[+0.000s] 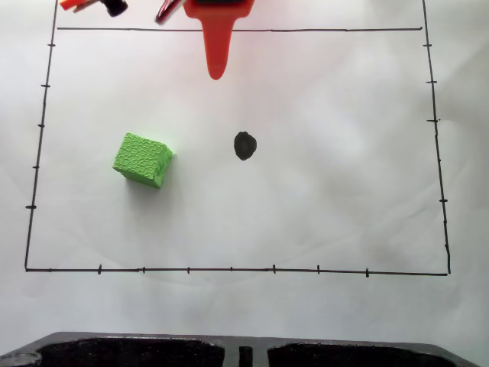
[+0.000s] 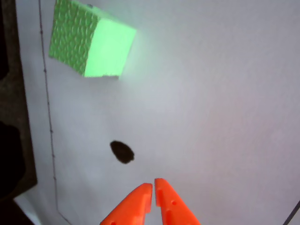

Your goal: Grasp the colored block, Place it on the black dot, and then return the arm to the default position.

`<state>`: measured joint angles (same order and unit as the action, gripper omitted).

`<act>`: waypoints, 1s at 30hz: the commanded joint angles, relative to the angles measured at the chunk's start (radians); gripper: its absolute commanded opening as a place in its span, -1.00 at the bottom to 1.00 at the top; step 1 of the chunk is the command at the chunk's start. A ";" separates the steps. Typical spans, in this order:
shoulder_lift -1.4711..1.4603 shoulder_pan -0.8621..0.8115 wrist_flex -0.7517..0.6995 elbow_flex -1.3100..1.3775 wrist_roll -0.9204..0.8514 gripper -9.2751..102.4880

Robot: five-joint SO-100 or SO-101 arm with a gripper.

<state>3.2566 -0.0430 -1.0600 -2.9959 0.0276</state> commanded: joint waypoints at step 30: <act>-0.747 -0.276 0.216 0.428 0.060 -0.83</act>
<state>2.6461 -0.3037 -0.8406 -2.6952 0.0598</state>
